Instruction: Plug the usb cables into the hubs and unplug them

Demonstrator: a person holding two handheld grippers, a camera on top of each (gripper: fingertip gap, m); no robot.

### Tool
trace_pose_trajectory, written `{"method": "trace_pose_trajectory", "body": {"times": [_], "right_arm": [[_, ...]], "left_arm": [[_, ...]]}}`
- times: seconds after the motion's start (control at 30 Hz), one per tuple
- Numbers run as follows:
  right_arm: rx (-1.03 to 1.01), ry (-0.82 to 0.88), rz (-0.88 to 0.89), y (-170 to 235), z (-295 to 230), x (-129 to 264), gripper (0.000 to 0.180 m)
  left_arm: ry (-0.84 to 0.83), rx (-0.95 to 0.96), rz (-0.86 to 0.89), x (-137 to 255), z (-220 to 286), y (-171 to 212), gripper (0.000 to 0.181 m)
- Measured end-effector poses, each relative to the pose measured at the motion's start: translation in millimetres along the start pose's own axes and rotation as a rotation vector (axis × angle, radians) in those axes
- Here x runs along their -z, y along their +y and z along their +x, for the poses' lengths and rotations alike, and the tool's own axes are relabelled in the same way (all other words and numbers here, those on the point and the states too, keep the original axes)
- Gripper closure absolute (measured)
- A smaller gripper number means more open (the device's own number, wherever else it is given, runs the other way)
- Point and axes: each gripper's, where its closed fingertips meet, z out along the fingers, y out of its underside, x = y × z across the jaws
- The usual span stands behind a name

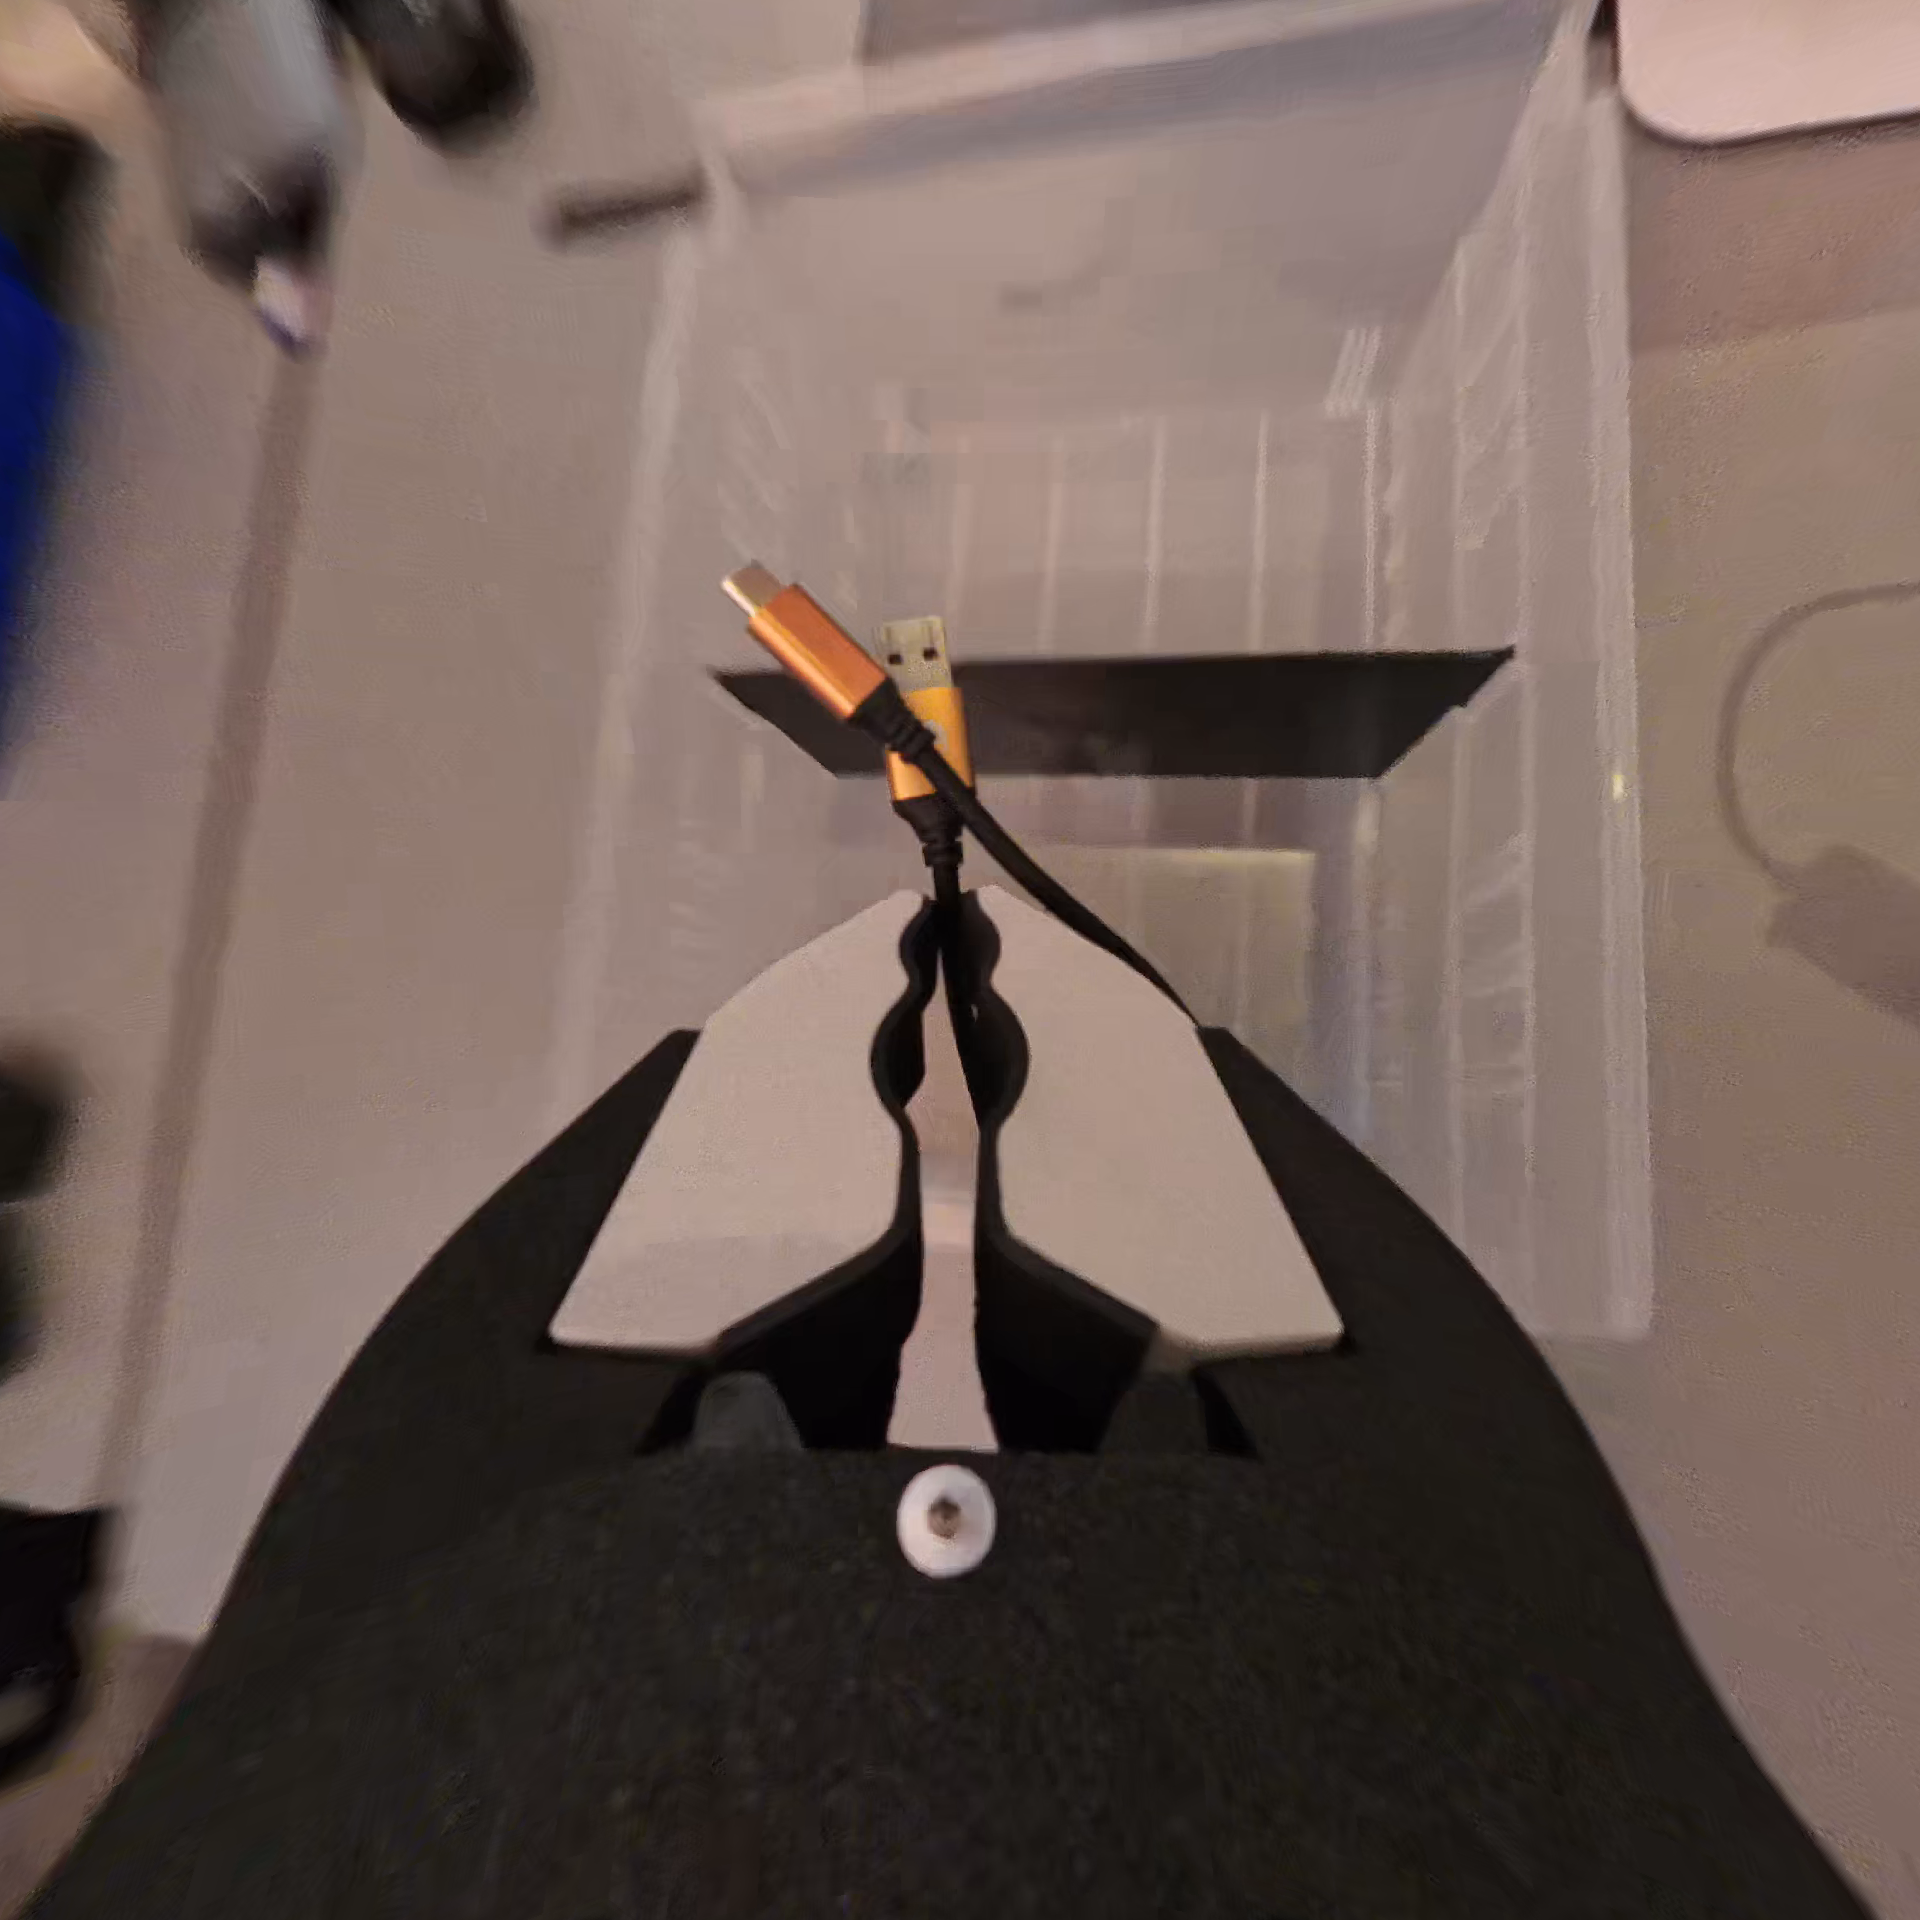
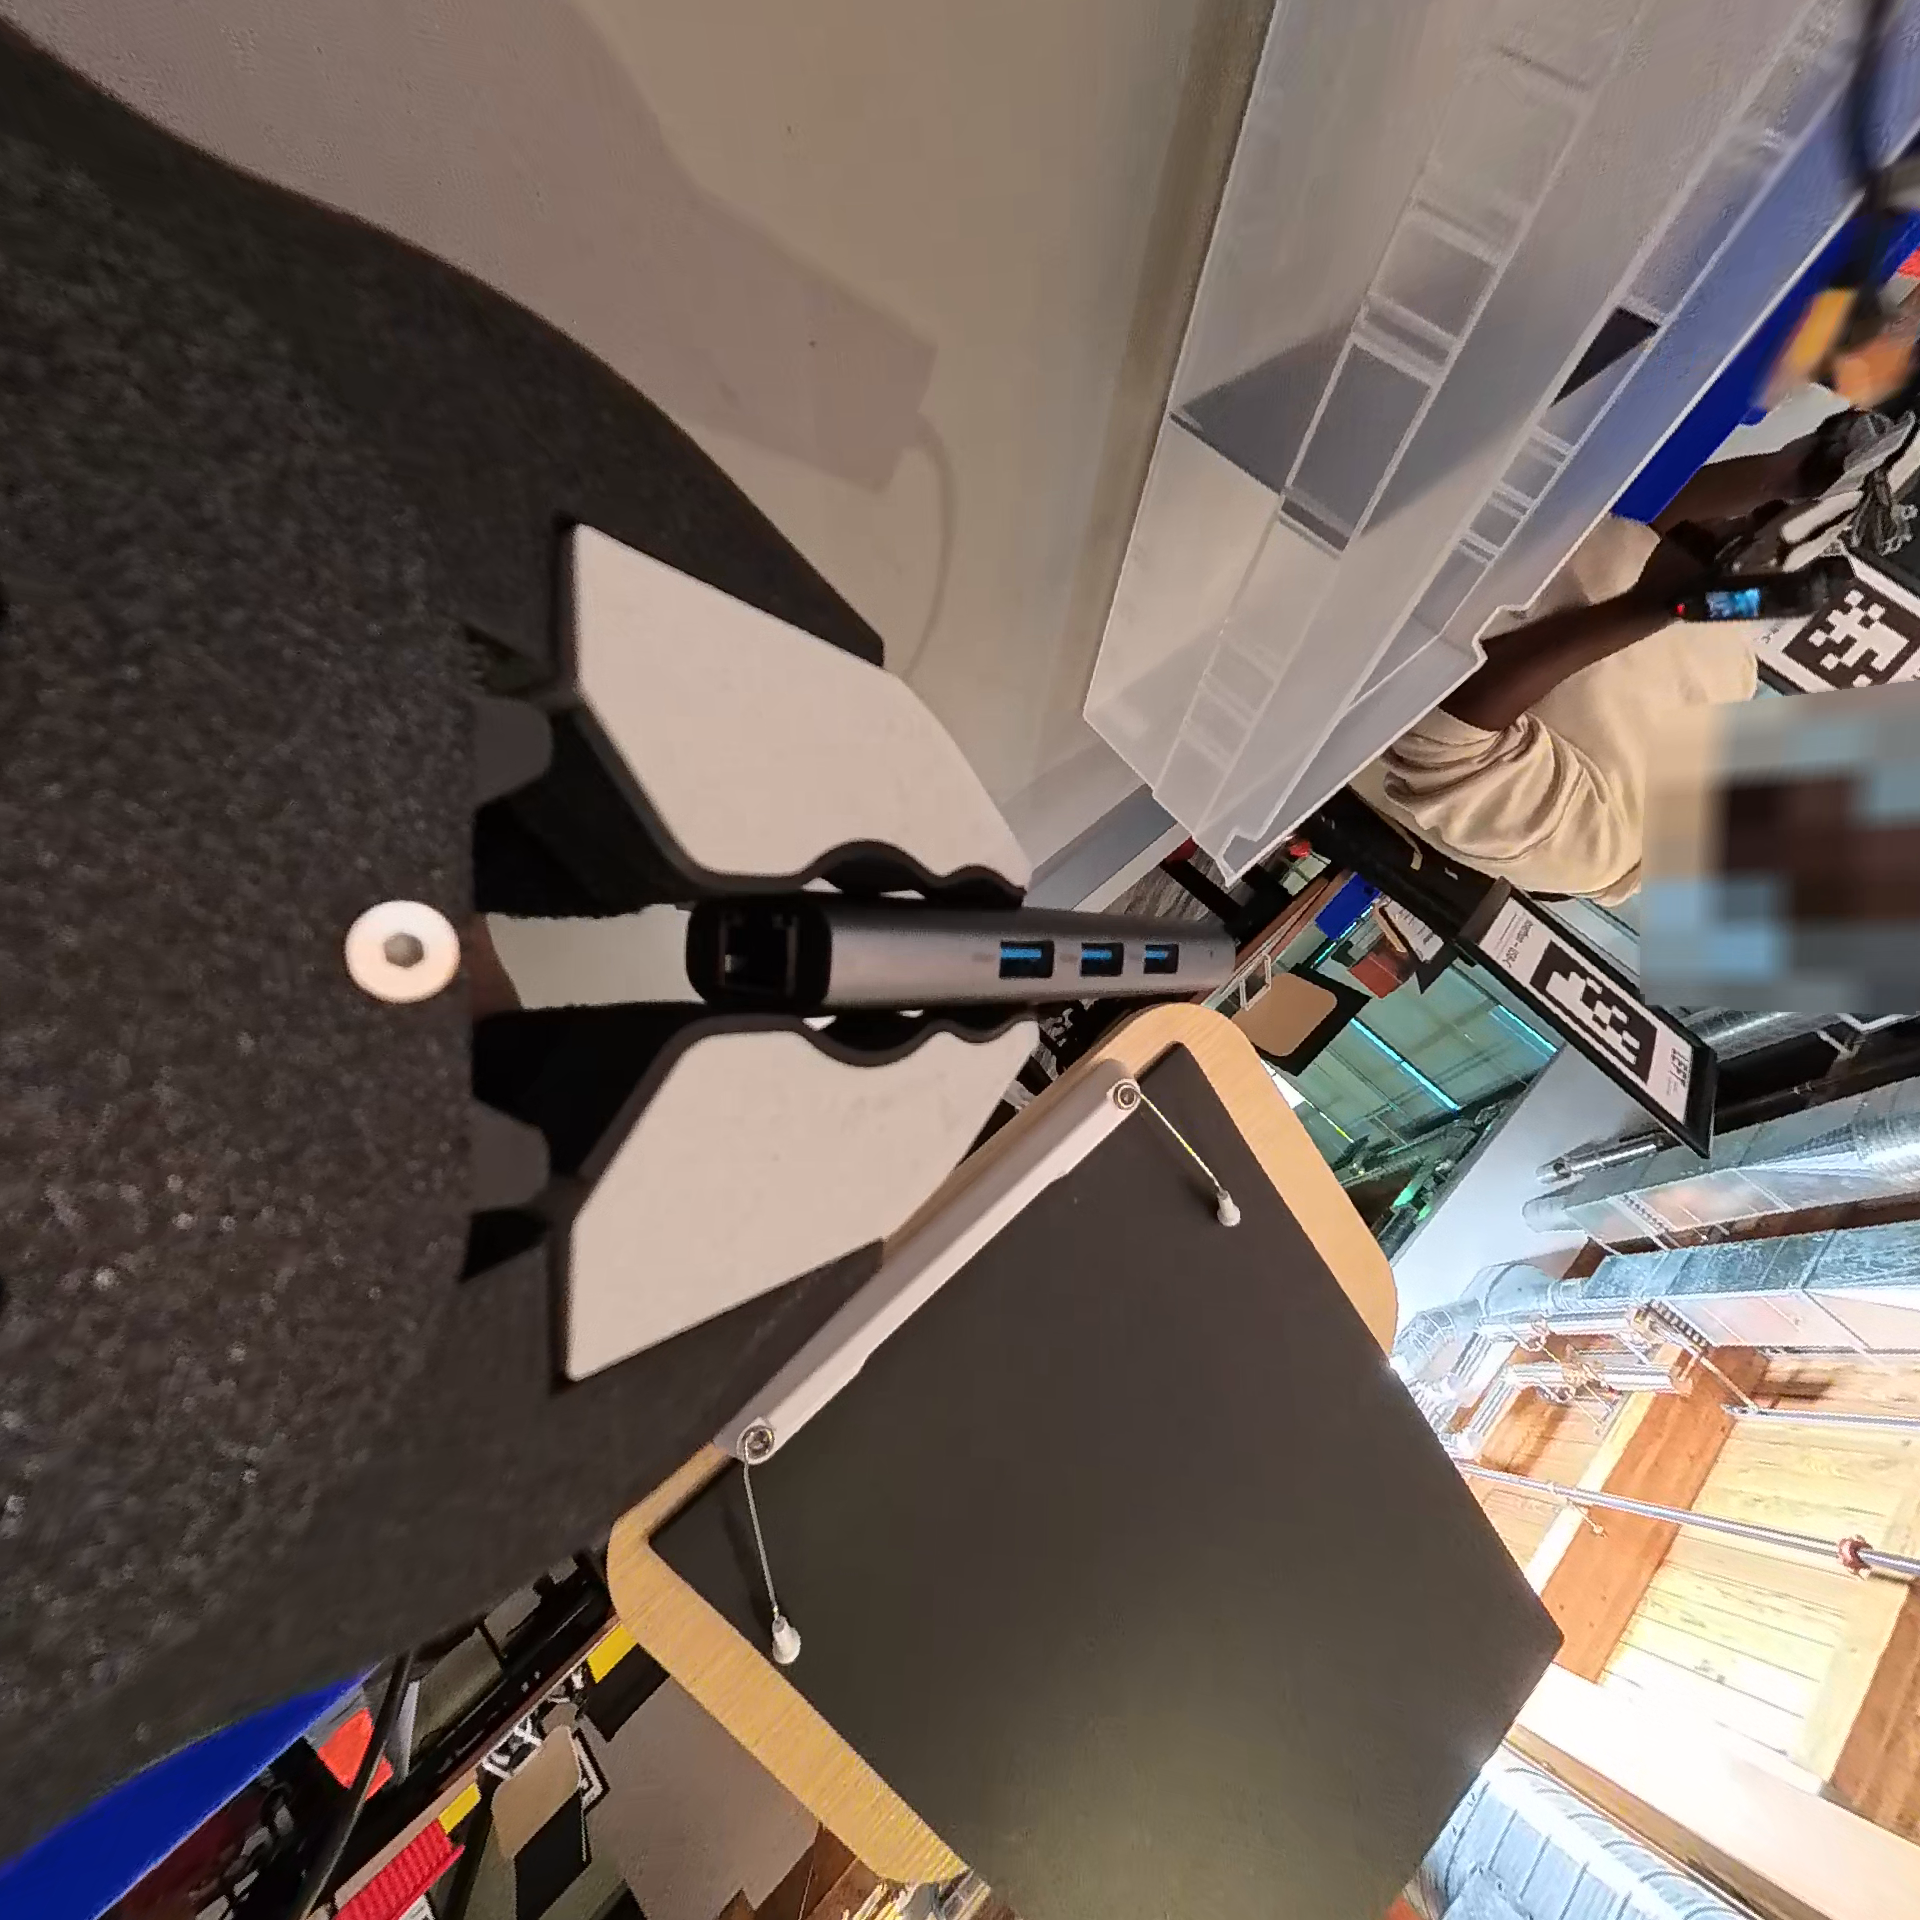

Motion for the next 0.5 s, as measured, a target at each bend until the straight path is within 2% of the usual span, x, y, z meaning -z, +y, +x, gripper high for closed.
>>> {"method": "trace_pose_trajectory", "body": {"times": [0.07, 0.17, 0.23, 0.27, 0.33, 0.37, 0.43, 0.5], "right_arm": [[-0.001, 0.009, -0.002, 0.4, 1.7, 0.2, 0.163], [0.0, 0.018, -0.001, 0.0, 3.0, 0.7, 0.163], [0.005, 0.024, -0.001, -0.3, 3.6, 1.2, 0.163], [0.002, 0.027, 0.002, -0.7, 4.2, 1.5, 0.163], [-0.008, 0.028, 0.001, -0.2, 5.2, 1.6, 0.163], [-0.013, 0.028, 0.0, 0.2, 5.9, 1.6, 0.162], [-0.017, 0.027, -0.003, 0.8, 6.3, 2.0, 0.162], [-0.014, 0.027, -0.001, 0.4, 6.1, 3.1, 0.163]], "left_arm": [[-0.042, -0.2, 0.113, 39.3, -3.7, -25.9, 0.178], [0.271, -0.402, 0.223, 96.0, 69.3, -36.3, 0.178], [0.511, -0.471, 0.207, 120.8, 129.7, -16.3, 0.178], [0.54, -0.555, 0.157, 117.8, 148.7, 2.7, 0.178], [0.319, -0.722, 0.055, 82.4, 143.6, 29.8, 0.178], [0.311, -0.727, 0.018, 71.3, 147.3, 41.4, 0.178], [0.514, -0.617, 0.01, 71.7, 177.8, 56.9, 0.178], [0.522, -0.605, 0.013, 67.3, 183.5, 61.4, 0.178]]}}
